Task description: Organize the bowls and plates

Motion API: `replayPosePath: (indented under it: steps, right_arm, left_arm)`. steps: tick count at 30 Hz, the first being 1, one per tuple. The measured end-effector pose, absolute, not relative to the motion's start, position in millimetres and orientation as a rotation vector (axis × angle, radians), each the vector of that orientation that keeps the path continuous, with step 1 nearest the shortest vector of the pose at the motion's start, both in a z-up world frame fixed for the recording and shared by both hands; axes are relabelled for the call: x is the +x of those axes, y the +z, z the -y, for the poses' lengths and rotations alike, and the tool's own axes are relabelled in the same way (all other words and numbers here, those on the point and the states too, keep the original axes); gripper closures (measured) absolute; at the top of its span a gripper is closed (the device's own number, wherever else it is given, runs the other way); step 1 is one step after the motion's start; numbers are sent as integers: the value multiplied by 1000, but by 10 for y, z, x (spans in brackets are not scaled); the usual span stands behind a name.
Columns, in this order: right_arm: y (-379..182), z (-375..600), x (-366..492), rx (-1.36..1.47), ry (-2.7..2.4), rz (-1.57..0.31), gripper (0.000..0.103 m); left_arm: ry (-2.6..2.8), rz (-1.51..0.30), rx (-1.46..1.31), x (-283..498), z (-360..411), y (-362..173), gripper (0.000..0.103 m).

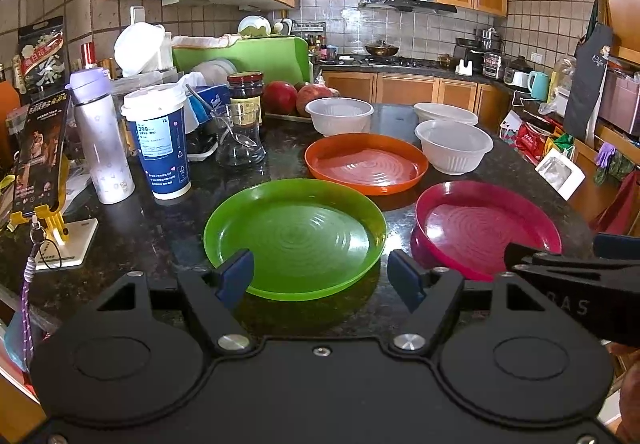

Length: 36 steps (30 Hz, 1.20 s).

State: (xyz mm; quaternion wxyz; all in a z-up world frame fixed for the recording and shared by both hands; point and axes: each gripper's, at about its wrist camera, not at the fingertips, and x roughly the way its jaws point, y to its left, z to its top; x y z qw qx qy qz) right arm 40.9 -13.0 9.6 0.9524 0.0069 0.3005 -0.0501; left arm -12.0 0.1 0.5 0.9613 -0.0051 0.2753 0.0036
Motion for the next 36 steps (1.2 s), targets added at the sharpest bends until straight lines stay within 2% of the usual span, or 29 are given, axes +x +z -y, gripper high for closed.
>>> replayPosePath:
  steps: [36]
  right_arm:
    - [68, 130, 487, 2, -124, -622, 12]
  left_arm:
    - [34, -590, 0, -31, 39, -19, 29]
